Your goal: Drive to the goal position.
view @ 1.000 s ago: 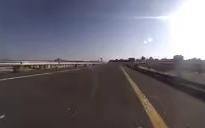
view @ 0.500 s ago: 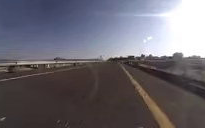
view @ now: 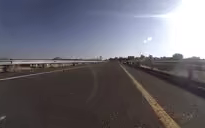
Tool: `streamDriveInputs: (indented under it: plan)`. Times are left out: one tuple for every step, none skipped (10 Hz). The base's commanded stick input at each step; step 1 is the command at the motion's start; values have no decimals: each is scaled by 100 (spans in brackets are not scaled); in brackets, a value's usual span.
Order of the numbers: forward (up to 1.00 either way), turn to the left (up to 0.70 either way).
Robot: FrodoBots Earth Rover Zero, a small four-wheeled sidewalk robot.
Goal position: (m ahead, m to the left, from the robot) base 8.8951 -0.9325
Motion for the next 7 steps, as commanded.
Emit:
streamDriveInputs:
  plan:
    - [70, 0]
    - [70, 0]
    - [70, 0]
    - [70, 0]
    - [70, 0]
    - [70, -1]
    - [70, -17]
